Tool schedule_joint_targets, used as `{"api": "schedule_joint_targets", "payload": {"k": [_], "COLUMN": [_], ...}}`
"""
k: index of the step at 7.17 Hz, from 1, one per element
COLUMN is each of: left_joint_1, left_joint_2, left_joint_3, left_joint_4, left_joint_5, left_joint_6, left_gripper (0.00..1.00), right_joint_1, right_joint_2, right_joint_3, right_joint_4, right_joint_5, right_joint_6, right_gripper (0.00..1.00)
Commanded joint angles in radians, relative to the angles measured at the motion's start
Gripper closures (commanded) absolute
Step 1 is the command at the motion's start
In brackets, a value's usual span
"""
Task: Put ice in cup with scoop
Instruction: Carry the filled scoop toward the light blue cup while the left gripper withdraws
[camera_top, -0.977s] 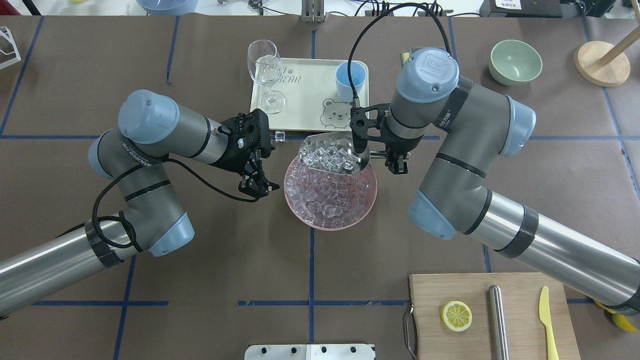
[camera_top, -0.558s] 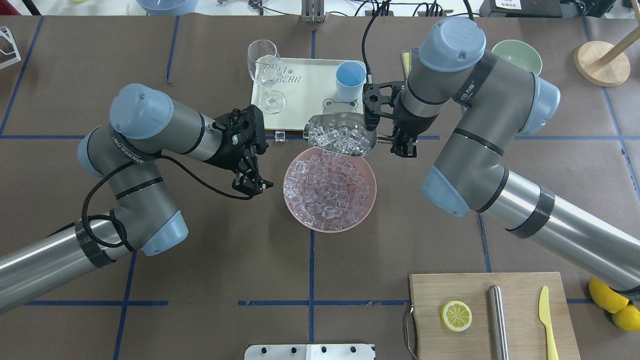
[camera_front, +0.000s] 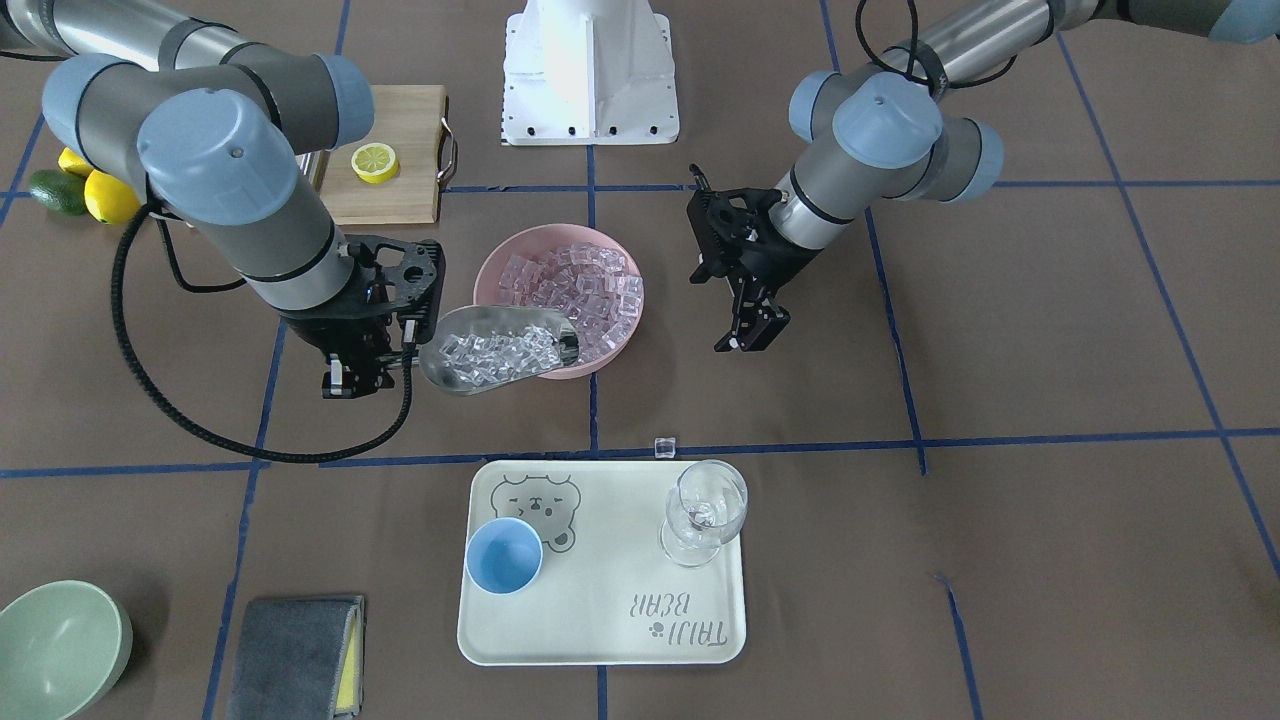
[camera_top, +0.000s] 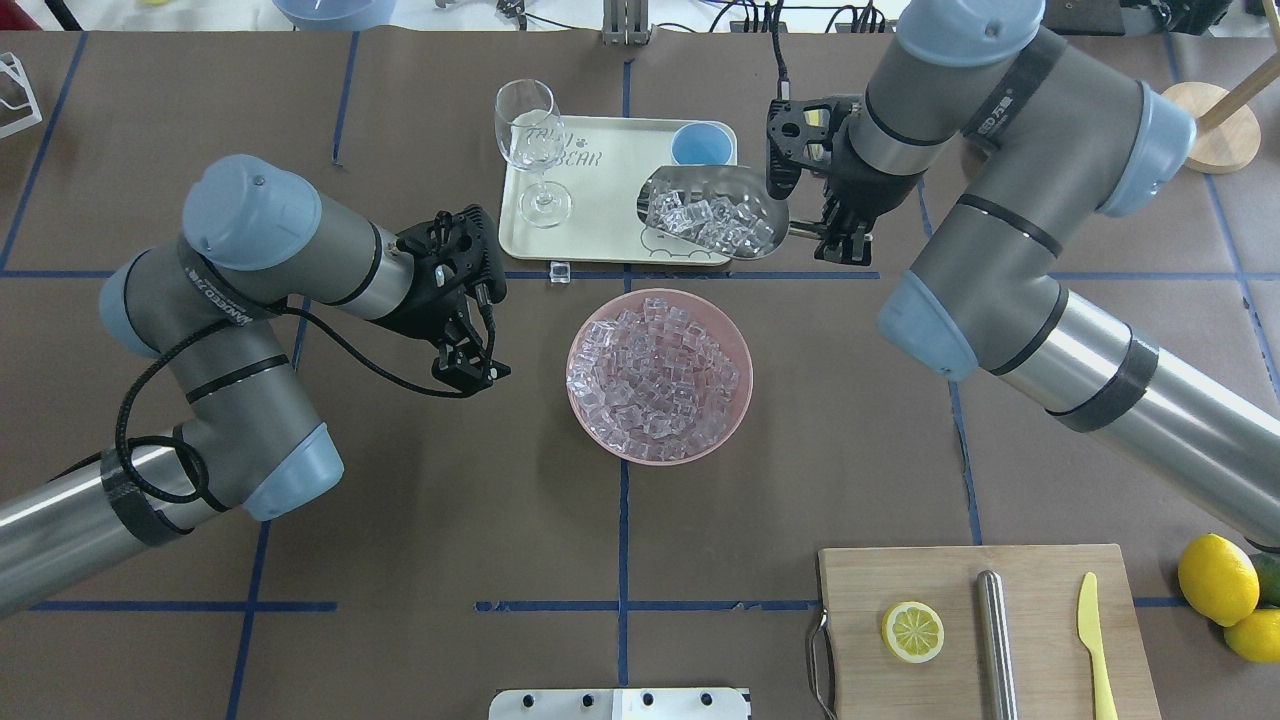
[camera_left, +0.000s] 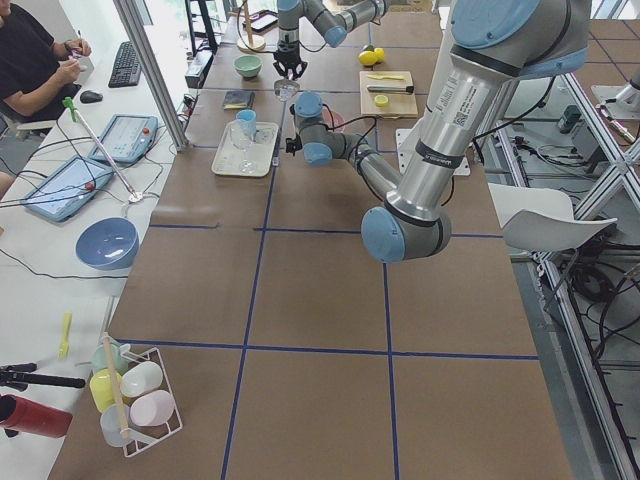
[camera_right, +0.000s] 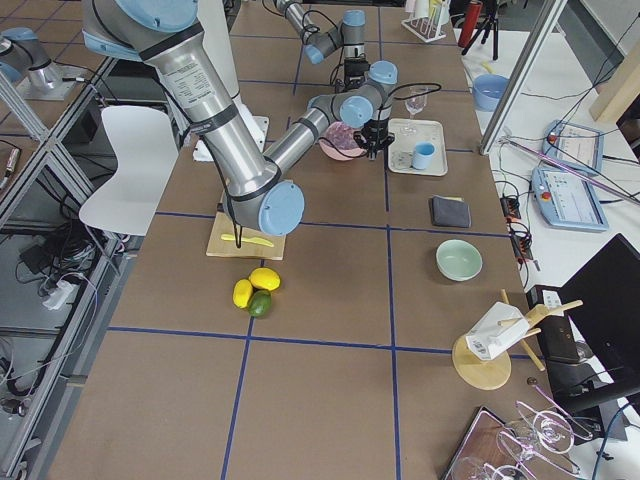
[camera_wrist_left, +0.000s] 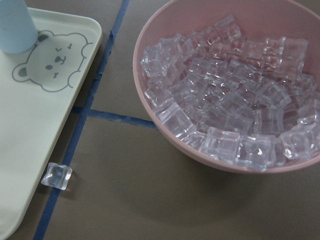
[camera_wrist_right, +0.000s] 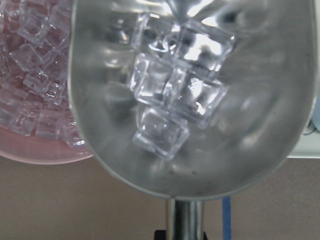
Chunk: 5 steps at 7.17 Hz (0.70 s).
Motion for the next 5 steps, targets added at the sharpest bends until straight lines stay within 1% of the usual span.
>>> {"api": "schedule_joint_targets", "payload": {"k": [1,2,3,5], "left_joint_1": [-0.082,-0.101,-0.122,-0.153], "left_joint_2": [0.020,0.030,0.046,0.083], "left_joint_3": [-0.035,-0.043,-0.083,-0.098], "left_joint_4": [0.042,0.040,0.036,0.055], "left_joint_5": [0.010,0.004,0.004,-0.002], "left_joint_6": [-0.026,-0.017,0.009,-0.004], "left_gripper": [0.00,0.00,0.00,0.00], "right_joint_1": [0.061,0.069,0.073,0.086], "right_joint_2": [0.000,0.000,0.000,-0.001], "right_joint_3": [0.056,0.060,0.060,0.062], "right_joint_4": [-0.105,-0.112,-0.112,-0.119], "right_joint_5": [0.002,0.000,0.000,0.000], "right_joint_6": [0.000,-0.001,0.000,0.000], "right_gripper": [1.00,1.00,1.00,1.00]}}
